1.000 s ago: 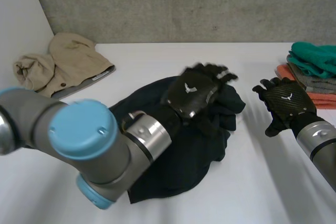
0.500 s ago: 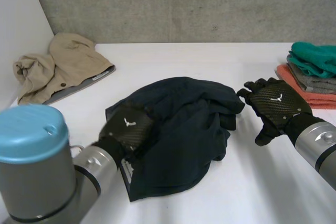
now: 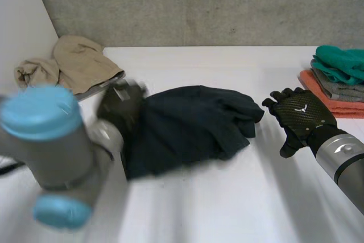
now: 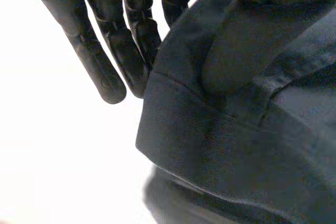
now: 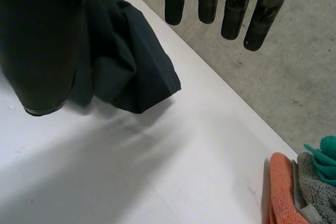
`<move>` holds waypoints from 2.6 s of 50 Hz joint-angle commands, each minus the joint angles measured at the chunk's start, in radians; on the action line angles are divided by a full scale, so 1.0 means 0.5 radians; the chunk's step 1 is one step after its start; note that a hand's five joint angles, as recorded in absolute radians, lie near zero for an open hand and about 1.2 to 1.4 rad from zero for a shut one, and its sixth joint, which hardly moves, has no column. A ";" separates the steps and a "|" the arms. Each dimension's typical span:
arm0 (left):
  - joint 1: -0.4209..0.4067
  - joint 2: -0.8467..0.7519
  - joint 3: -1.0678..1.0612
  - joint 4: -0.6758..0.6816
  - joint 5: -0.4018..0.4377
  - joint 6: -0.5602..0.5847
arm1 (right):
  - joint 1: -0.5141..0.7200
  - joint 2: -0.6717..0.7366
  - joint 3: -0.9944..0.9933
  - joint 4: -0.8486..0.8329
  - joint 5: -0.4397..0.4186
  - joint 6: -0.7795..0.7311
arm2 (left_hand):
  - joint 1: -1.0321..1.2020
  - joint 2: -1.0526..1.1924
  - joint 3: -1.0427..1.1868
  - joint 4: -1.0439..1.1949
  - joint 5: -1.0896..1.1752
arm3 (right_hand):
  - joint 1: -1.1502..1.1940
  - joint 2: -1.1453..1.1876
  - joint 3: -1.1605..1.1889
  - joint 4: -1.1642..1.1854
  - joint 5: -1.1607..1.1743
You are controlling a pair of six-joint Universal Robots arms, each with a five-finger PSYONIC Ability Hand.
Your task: Fold the laundry.
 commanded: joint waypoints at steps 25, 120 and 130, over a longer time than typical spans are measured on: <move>-0.373 -0.633 0.671 0.714 0.754 0.112 | -0.112 -0.025 0.010 -0.109 0.145 0.031 | 0.545 0.407 0.452 0.401 0.522 | -0.079 -0.105 -0.074 -0.122 -0.551; 0.301 -0.583 1.206 0.228 0.387 0.194 | 0.584 0.870 -1.846 0.278 0.308 0.028 | 0.545 0.407 0.452 0.401 0.522 | 2.364 2.338 2.369 2.322 1.892; 0.329 -0.971 1.588 0.462 0.316 0.289 | 0.639 1.217 -1.810 -0.582 0.431 0.071 | -1.879 -2.017 -1.973 -2.024 -1.903 | -0.079 -0.105 -0.074 -0.122 -0.551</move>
